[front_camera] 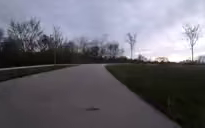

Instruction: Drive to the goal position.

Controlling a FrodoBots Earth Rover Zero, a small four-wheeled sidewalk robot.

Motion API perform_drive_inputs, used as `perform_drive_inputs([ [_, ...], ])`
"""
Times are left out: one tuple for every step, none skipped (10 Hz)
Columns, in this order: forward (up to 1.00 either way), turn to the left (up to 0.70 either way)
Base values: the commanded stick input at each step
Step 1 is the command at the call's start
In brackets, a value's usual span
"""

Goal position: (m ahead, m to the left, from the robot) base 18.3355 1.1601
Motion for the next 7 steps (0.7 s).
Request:
perform_drive_inputs([
  [1.0,0.0],
  [1.0,0.0],
  [1.0,0.0],
  [1.0,0.0],
  [1.0,0.0],
  [1.0,0.0],
  [1.0,0.0],
])
